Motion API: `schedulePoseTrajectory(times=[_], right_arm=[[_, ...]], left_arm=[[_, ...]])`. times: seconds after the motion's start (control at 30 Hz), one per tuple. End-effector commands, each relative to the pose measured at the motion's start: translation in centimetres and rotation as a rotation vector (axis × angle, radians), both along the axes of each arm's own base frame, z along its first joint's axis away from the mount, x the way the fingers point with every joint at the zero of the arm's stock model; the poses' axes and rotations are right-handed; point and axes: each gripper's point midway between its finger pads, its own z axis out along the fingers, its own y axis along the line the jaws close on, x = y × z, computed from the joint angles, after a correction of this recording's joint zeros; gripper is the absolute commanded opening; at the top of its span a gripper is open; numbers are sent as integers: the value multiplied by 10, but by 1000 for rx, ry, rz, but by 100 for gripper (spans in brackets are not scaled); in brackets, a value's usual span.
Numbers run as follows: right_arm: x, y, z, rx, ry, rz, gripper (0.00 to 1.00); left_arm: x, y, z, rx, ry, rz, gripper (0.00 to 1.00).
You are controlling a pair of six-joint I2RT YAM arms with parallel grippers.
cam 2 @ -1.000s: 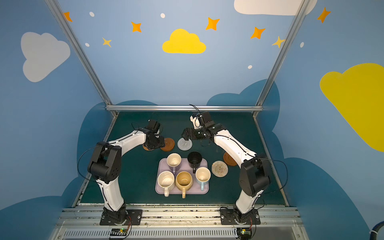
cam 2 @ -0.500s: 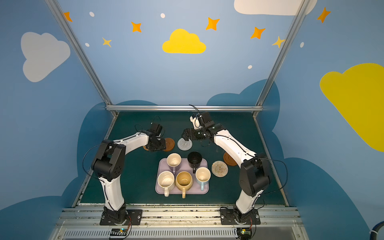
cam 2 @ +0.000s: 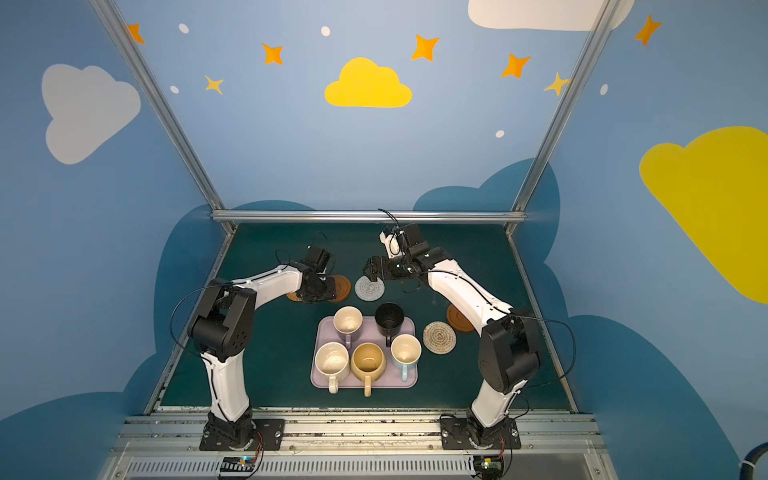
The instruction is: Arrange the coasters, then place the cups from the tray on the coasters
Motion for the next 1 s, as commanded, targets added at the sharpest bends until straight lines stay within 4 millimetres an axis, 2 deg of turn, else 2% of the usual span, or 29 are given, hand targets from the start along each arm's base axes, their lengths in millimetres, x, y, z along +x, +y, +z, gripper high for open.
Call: schedulePoseTrajectory(times=[0.0,0.13,0.27,0.5,0.67,0.77,0.83,0.97], right_arm=[[4,0,3,4,-15,-5,98],[3,-2,4,-1,-20,-7,98],[3,-6,5,-12,-32,-18,98],[2,-11,13,-13,-56,-34,98],[0,-20,21,-16,-83,-71,98],[-2,-27,26,-20,-95,-100,98],[-3,-32,29,-21,-110,-111,98],[-6,-42,37,-20,-152,-134,98]], left_arm=[[-4,-3,-10,1,37,-3,53],[-4,-5,-5,-8,29,-12,54],[-3,4,6,38,16,5,58],[7,5,37,47,-40,-2,70],[12,5,67,14,-94,7,73],[14,-5,90,-35,-123,-33,82],[17,-18,105,-87,-150,-105,87],[18,-49,121,-193,-174,-294,89]])
